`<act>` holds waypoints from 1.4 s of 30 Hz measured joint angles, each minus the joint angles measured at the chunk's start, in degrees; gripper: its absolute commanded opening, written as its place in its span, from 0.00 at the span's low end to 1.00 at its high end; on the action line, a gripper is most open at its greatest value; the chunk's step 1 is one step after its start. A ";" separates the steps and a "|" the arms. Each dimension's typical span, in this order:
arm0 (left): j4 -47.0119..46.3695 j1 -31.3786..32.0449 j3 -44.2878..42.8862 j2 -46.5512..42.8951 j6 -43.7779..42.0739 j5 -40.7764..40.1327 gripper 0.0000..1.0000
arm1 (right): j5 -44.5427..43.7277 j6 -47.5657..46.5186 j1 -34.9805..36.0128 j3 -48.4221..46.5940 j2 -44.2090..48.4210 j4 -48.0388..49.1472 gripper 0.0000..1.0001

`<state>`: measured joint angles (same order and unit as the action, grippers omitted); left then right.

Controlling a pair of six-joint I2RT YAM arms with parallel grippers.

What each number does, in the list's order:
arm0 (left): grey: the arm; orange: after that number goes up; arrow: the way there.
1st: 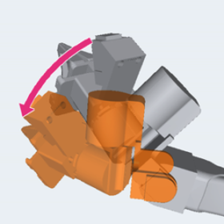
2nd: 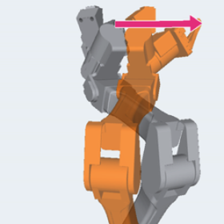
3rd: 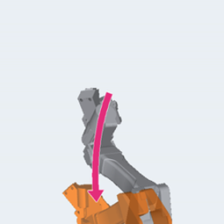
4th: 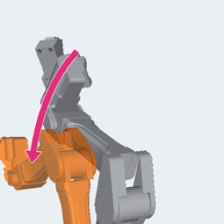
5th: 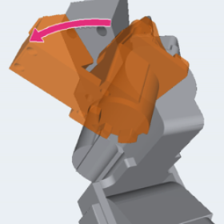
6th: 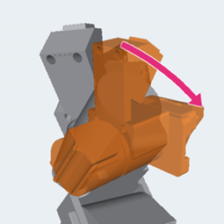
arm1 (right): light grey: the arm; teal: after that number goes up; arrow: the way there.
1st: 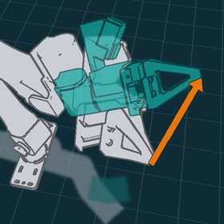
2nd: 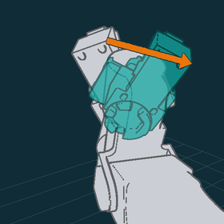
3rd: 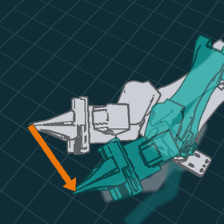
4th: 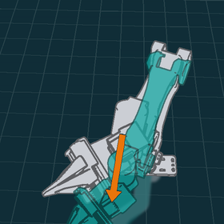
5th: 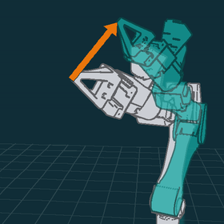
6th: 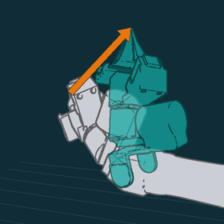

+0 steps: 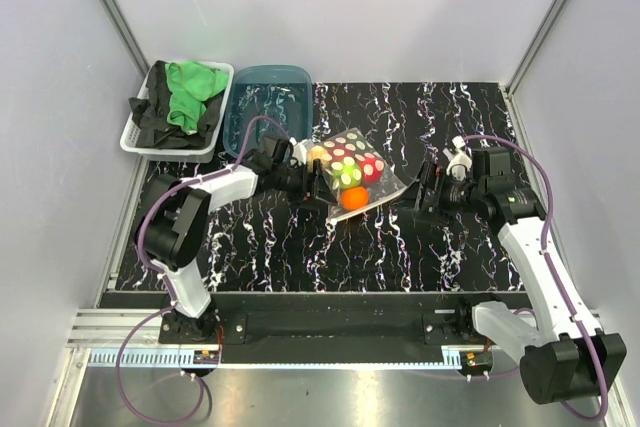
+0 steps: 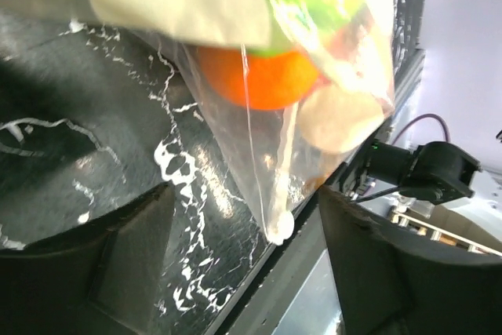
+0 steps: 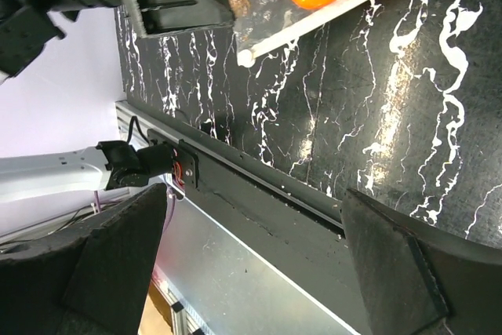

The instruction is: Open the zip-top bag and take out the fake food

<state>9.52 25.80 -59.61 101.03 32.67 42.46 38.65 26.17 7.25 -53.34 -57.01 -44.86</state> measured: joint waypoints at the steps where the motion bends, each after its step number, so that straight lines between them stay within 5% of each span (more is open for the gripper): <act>1: -0.83 0.00 0.00 0.61 0.44 0.61 0.67 | 0.07 0.09 0.00 0.04 0.31 0.02 1.00; 14: -16.06 0.07 5.40 2.16 12.20 4.63 0.25 | 4.39 5.40 0.33 7.96 1.40 5.60 1.00; 18: -21.55 0.37 8.04 2.08 17.25 4.74 0.00 | 5.53 9.86 1.20 11.78 -0.15 11.96 1.00; 28: -17.20 7.54 7.23 -7.02 27.43 0.46 0.00 | 4.50 11.08 4.59 12.48 -6.47 19.98 0.98; 37: -13.46 11.32 5.68 -16.46 37.70 -8.00 0.00 | -0.59 19.08 5.09 14.29 -6.64 22.64 0.70; 42: -13.25 12.41 5.70 -16.46 42.97 -10.56 0.00 | -2.25 27.19 5.11 14.71 -6.93 22.77 0.72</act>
<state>-3.73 38.22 -53.91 84.58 75.64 31.90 36.40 53.36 12.36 -38.63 -63.94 -22.09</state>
